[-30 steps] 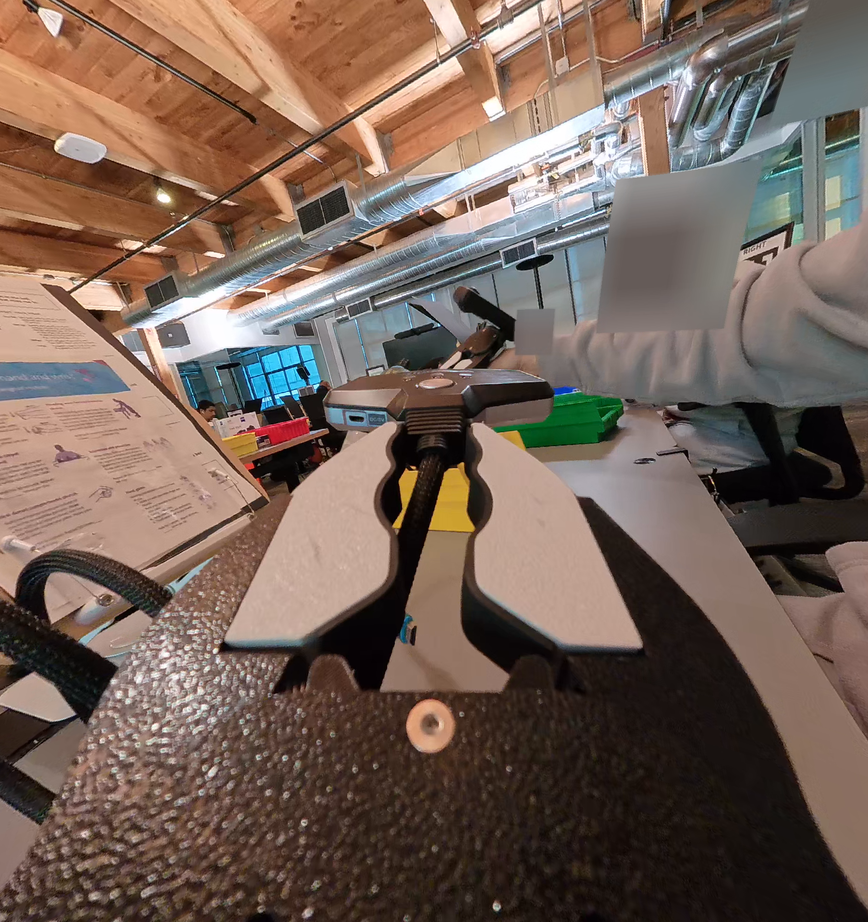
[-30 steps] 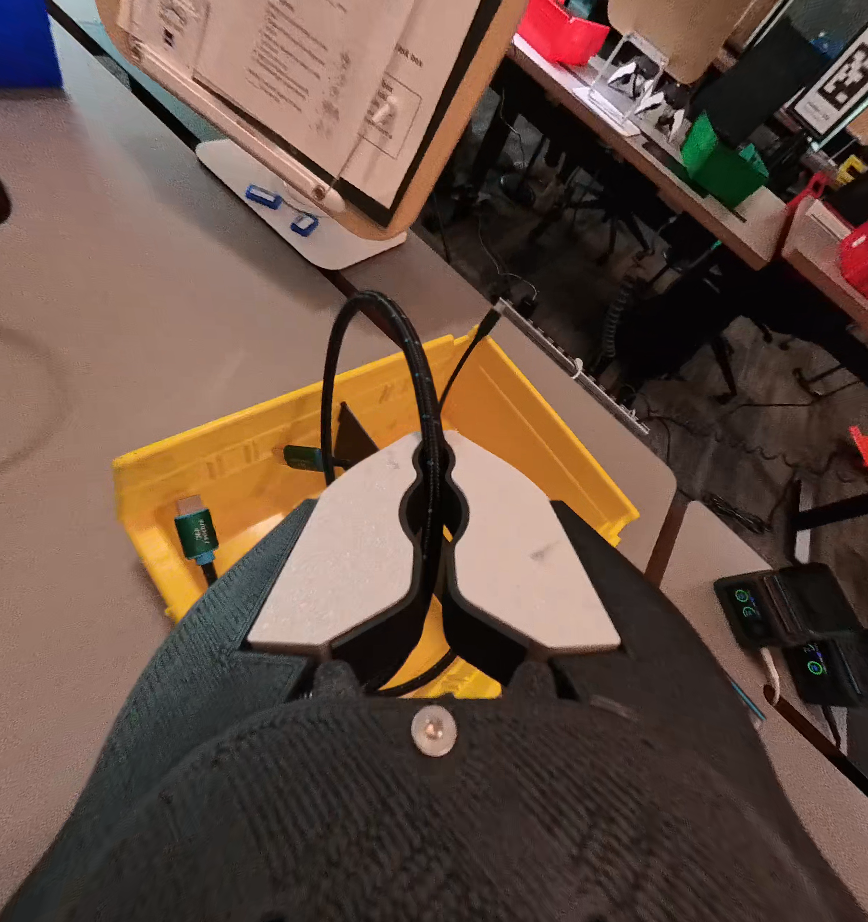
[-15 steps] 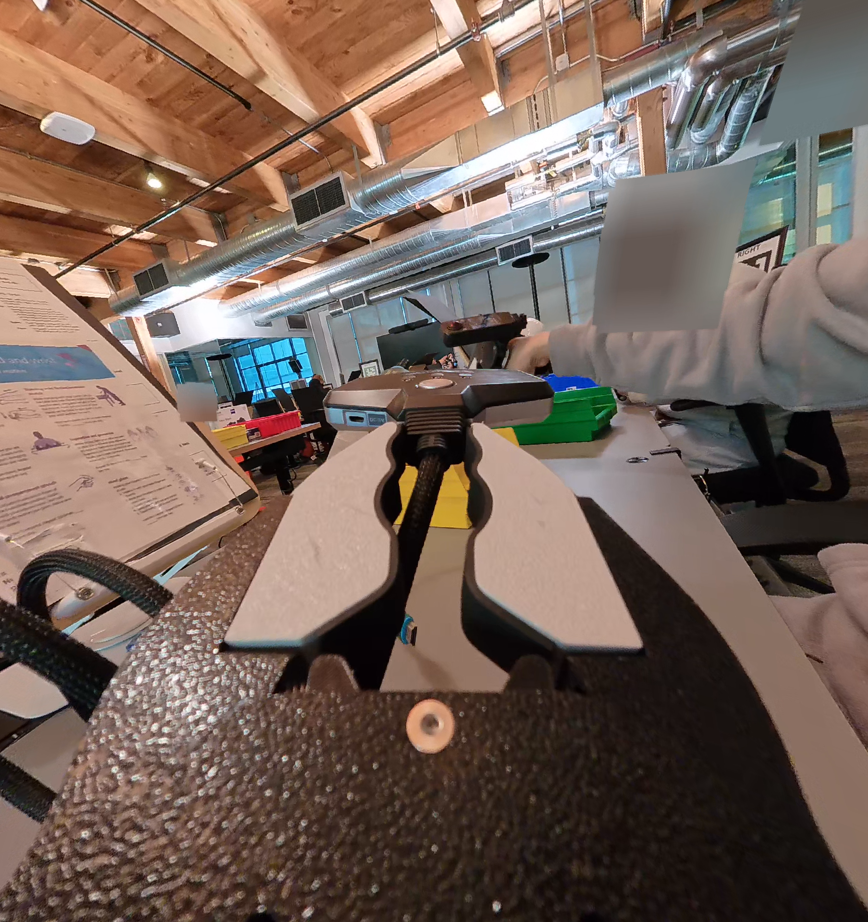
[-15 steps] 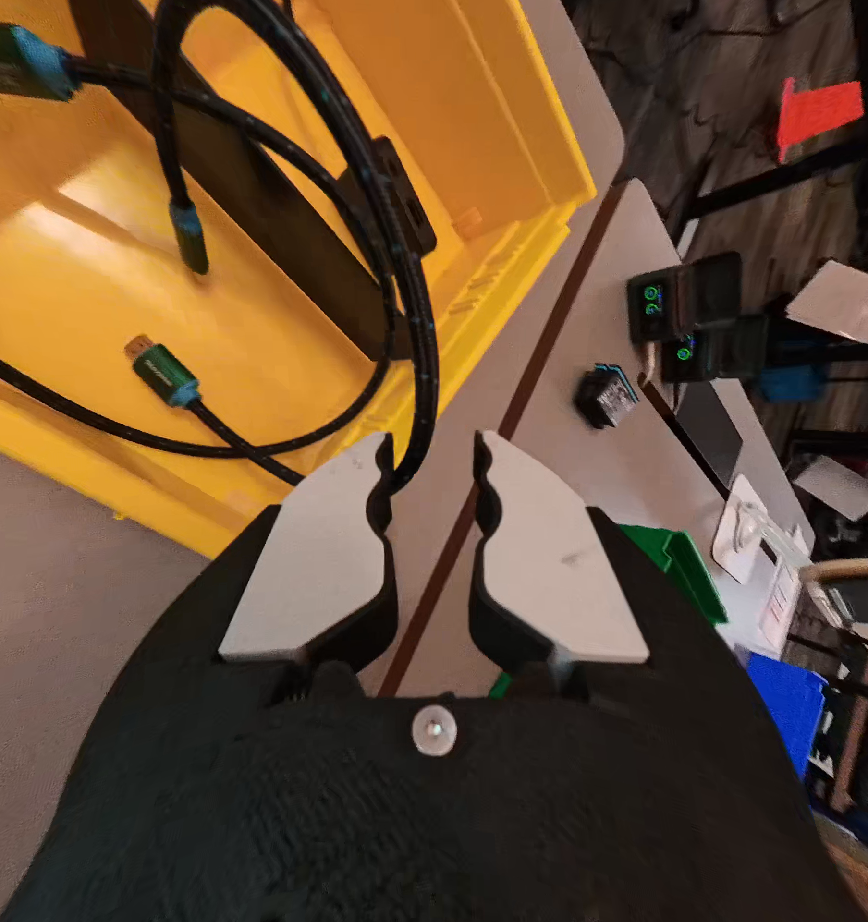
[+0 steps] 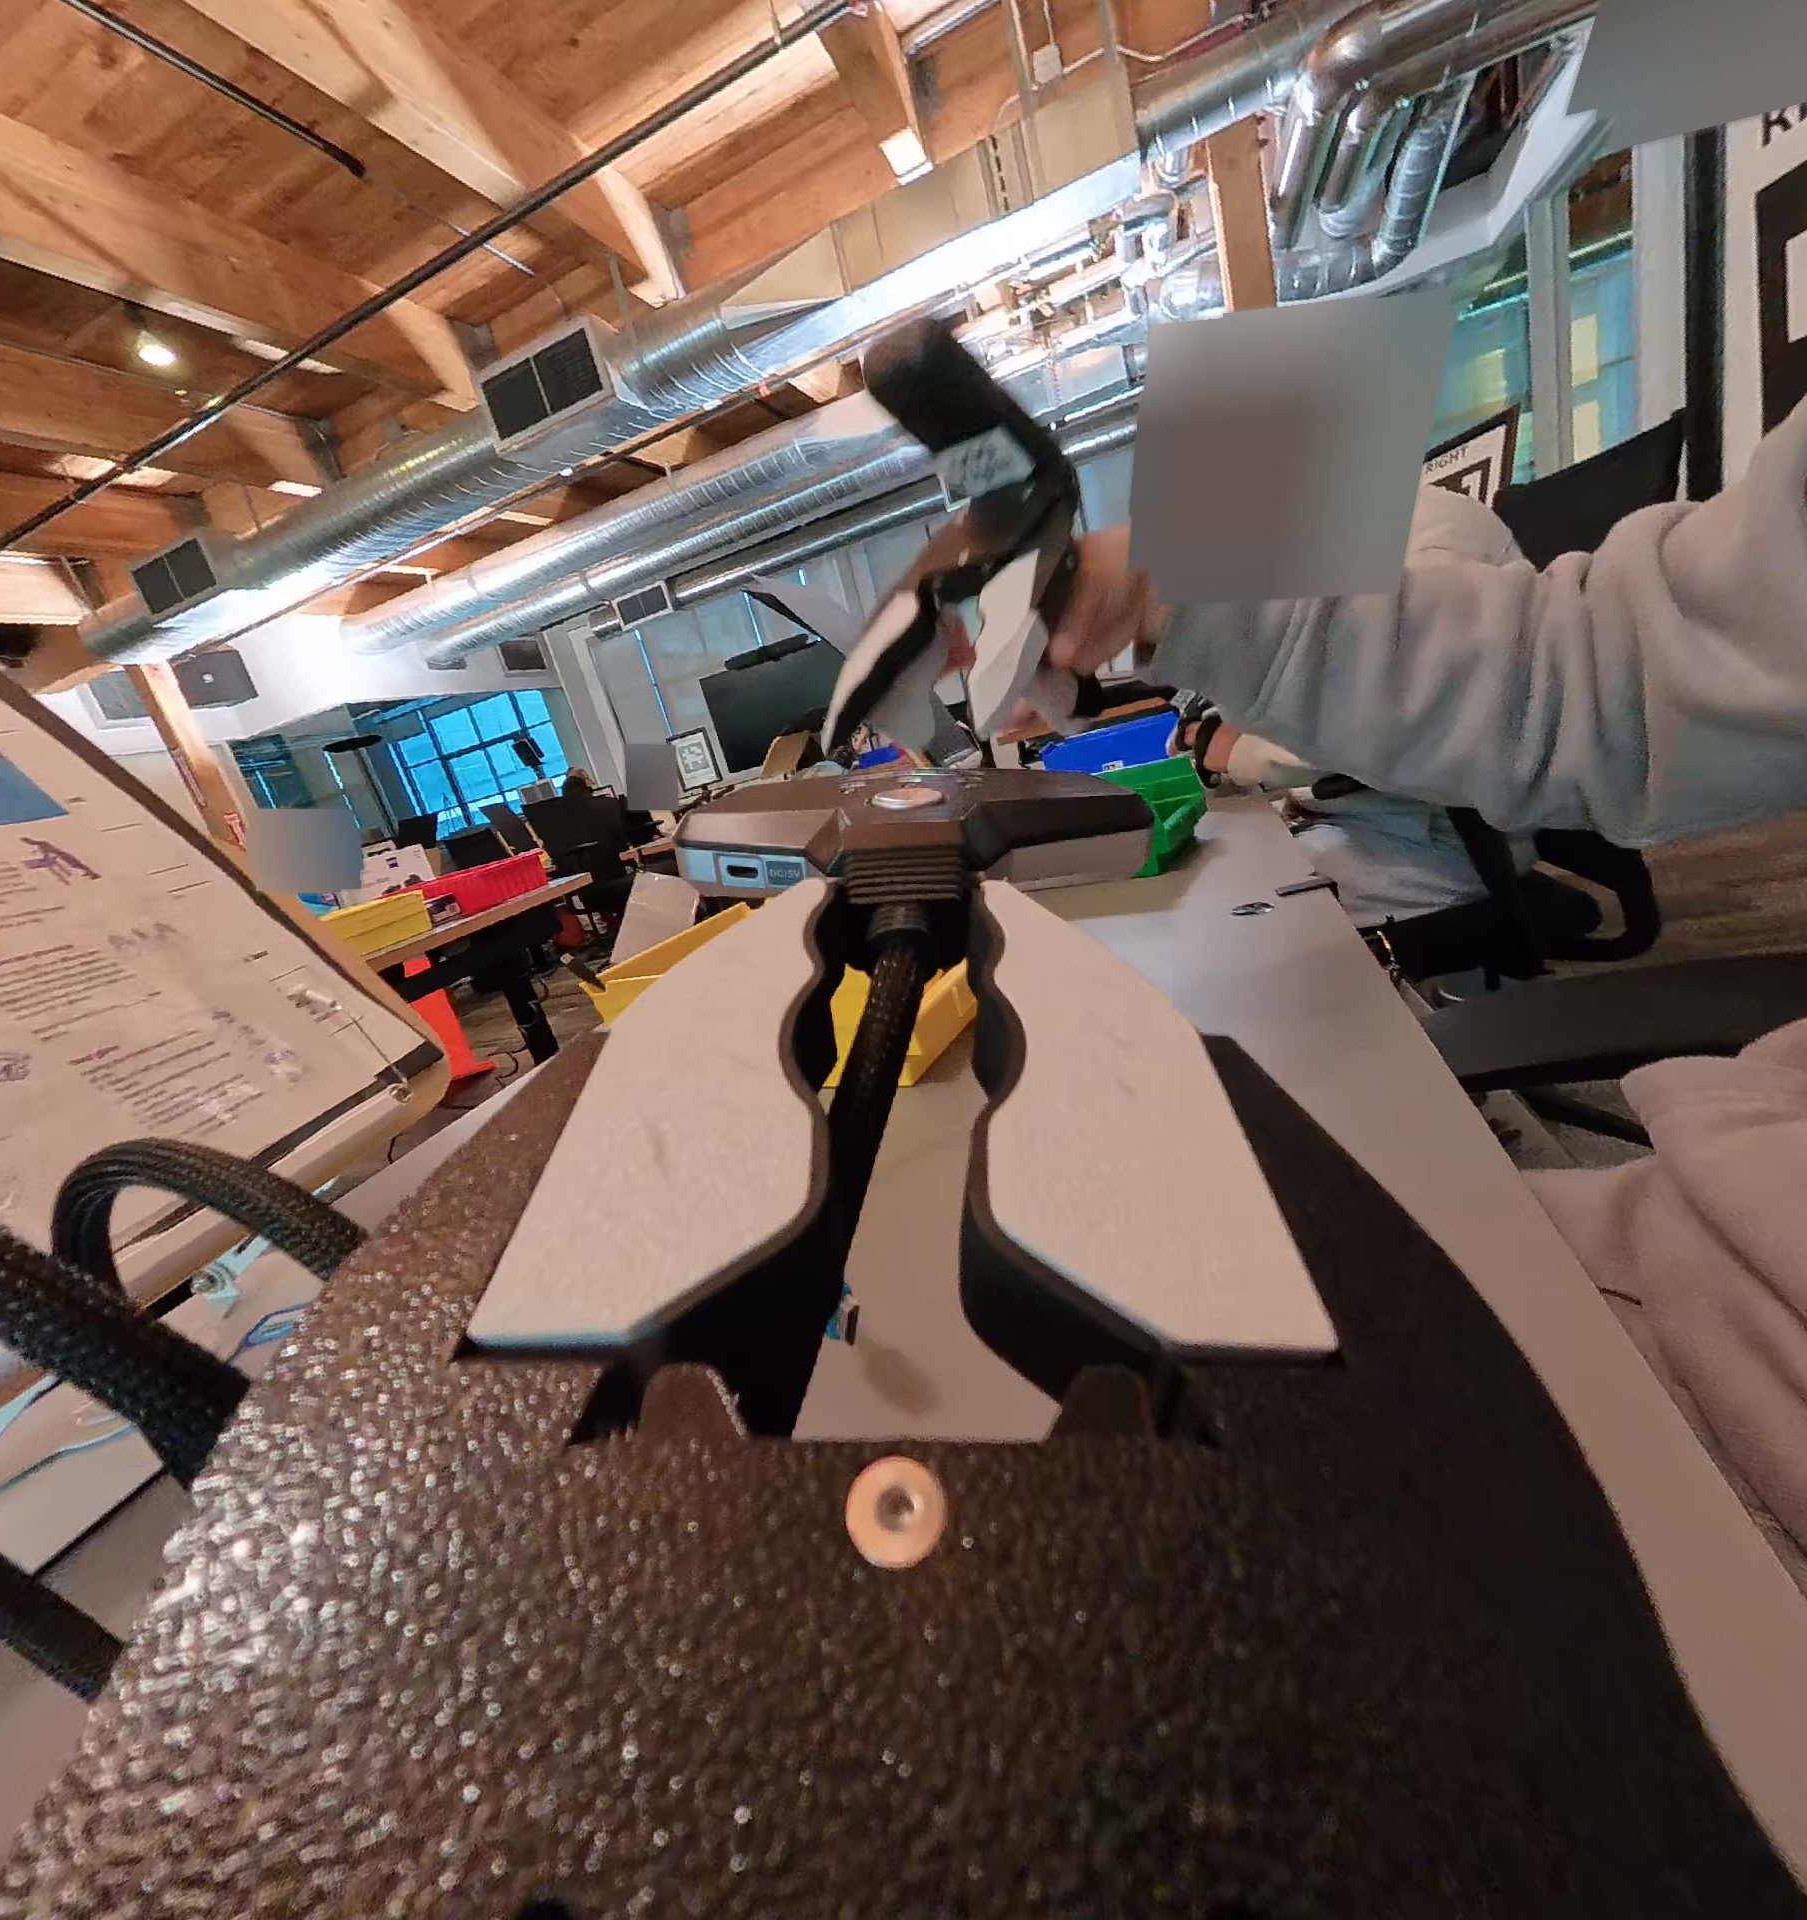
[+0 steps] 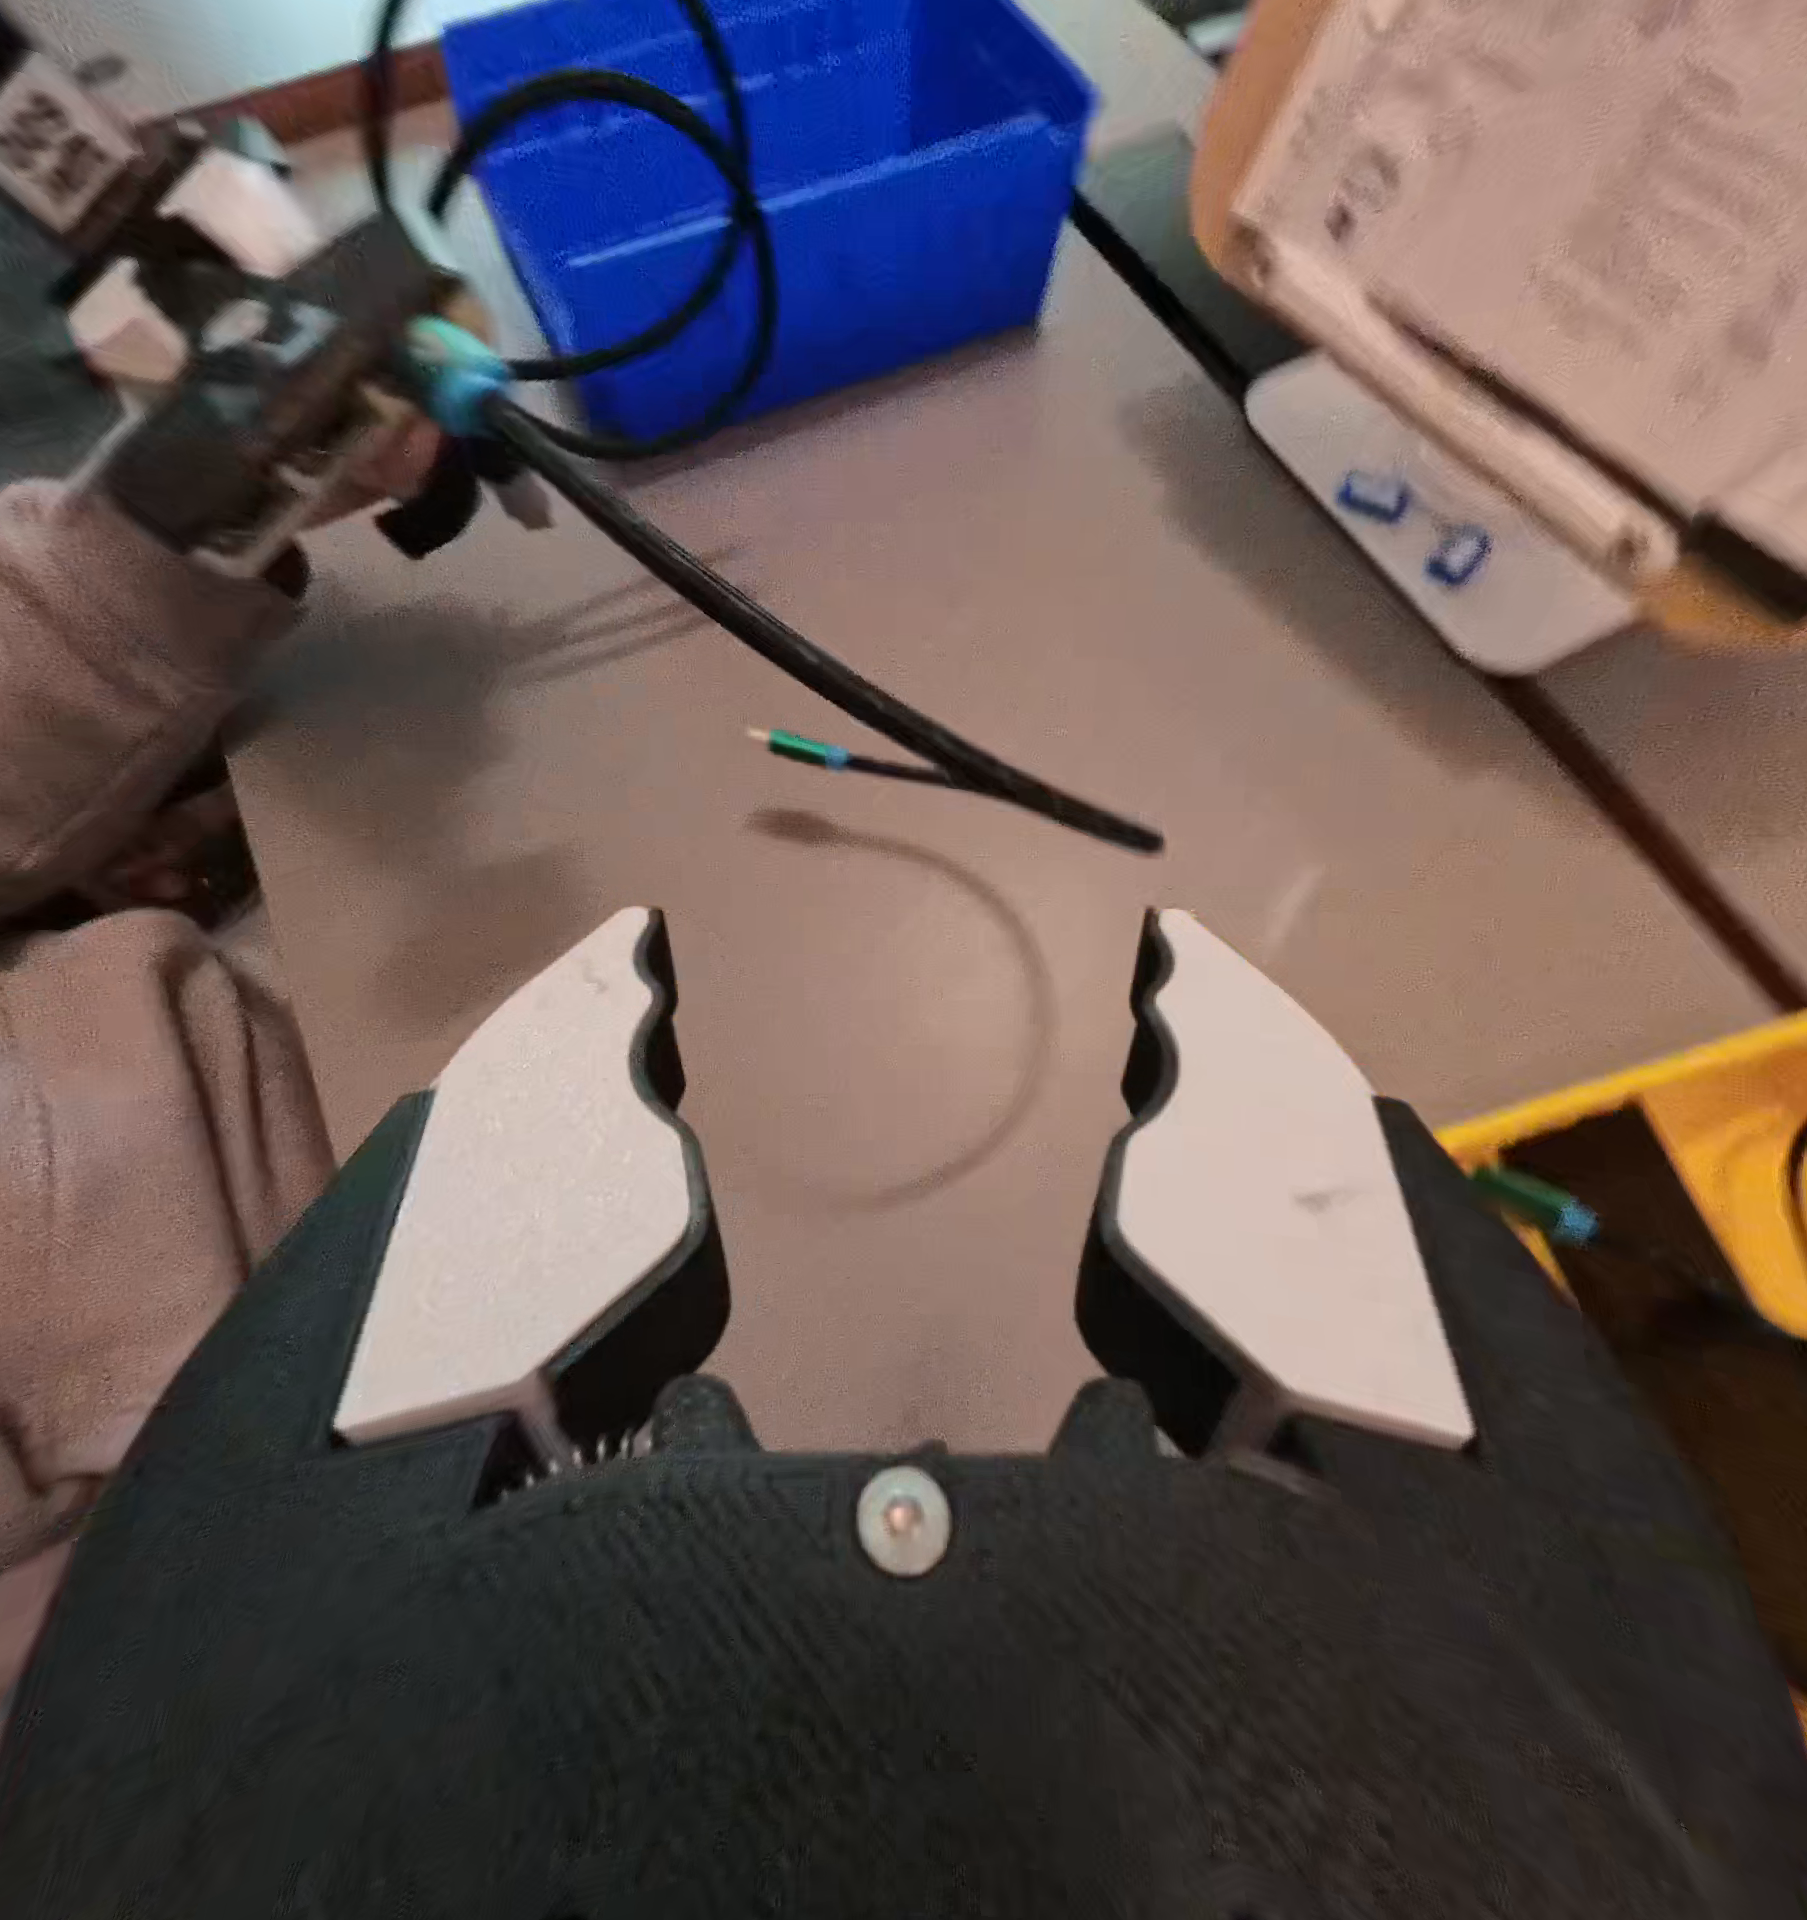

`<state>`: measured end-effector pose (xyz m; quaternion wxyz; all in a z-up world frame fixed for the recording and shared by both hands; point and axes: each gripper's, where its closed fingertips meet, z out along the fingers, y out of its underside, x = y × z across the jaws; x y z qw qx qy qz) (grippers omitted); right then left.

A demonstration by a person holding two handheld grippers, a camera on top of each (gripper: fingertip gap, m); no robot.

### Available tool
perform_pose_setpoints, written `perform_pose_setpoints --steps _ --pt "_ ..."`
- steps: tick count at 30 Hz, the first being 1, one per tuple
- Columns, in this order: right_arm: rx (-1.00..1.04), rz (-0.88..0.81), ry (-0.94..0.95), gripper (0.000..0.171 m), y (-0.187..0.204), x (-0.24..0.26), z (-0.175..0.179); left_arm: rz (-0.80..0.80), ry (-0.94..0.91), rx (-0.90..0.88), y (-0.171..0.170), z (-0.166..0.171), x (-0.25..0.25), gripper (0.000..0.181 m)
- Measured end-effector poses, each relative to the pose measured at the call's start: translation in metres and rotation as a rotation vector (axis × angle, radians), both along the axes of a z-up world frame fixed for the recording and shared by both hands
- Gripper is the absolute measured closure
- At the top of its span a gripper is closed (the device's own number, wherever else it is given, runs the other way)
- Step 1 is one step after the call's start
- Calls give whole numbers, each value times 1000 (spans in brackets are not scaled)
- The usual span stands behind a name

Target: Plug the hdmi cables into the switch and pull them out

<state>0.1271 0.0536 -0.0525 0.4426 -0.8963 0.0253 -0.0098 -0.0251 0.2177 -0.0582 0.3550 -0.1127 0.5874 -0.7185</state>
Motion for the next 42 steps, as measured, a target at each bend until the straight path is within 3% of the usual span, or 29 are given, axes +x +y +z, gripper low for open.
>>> perform_pose_setpoints --steps 3,8,15,24,34,42 --pt "80 188 -275 105 37 -53 36 -25 -4 25 -8 0 -2 159" --pt "87 345 -383 116 80 -106 42 -77 -8 10 -23 11 -9 160" --pt "86 417 -291 129 98 -119 42 -101 50 40 -34 26 -19 159" --pt "124 499 -231 135 90 -130 34 -129 126 53 -35 28 -23 159" --pt "112 459 -262 150 89 -123 18 -131 100 78 -38 19 -19 160" --pt "71 464 -205 150 89 -118 10 -141 95 83 -38 14 -18 159"
